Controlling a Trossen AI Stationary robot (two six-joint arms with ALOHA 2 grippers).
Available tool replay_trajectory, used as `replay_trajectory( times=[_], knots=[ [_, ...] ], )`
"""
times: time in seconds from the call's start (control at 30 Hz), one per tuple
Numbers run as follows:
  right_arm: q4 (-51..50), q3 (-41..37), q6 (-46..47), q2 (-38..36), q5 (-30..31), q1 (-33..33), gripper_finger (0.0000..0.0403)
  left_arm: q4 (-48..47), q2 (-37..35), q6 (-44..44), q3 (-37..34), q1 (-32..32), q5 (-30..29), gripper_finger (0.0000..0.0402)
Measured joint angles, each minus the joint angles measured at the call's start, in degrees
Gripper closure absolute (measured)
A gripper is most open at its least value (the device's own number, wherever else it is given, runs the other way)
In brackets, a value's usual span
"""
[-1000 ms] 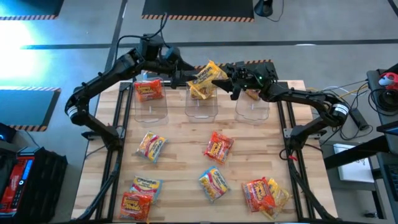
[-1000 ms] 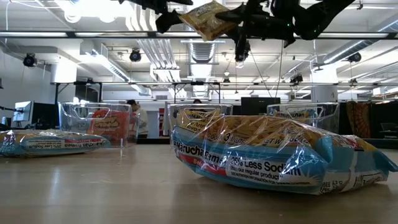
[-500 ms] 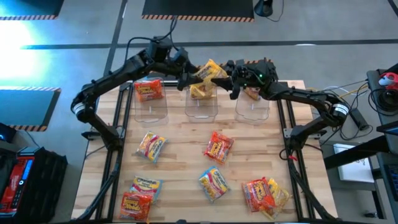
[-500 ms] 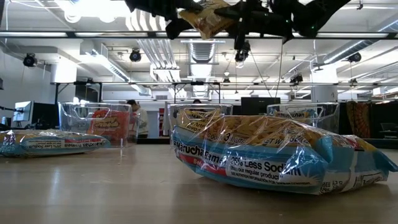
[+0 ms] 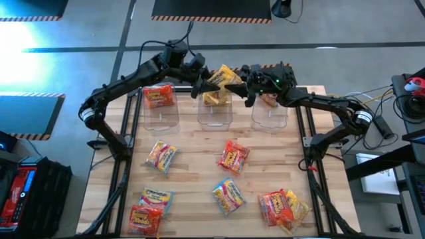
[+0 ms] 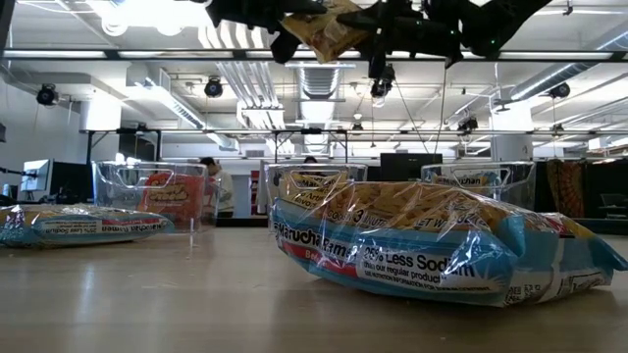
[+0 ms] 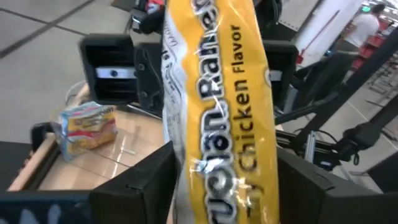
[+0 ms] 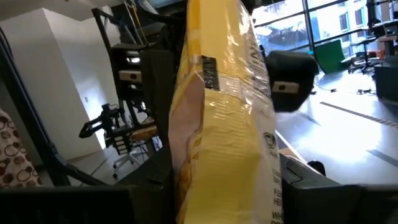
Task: Sort Maruchan noodles
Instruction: Put the yellow noodle pack into the middle transparent bin
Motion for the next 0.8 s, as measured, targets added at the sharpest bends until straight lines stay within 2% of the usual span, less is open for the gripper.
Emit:
replay_trajectory(
  times=[0.47, 0.63, 0.8],
  knots=[
    [-2.83, 0.00, 0.59, 0.02, -2.79, 0.30, 0.0272, -0.13, 0.94, -0.86, -0.02, -0.56, -0.44, 0.0285],
    [-4.70, 0.00, -0.05, -0.79, -4.88, 0.23, 0.0238, -0.36, 0.94, -1.91, -0.02, -0.61, 0.75, 0.0288],
    [-13.09, 0.00, -0.62, -3.88, -4.99, -0.85, 0.0196, -0.24, 0.83, -2.04, -0.02, -0.56, 1.07, 0.0288]
  ],
)
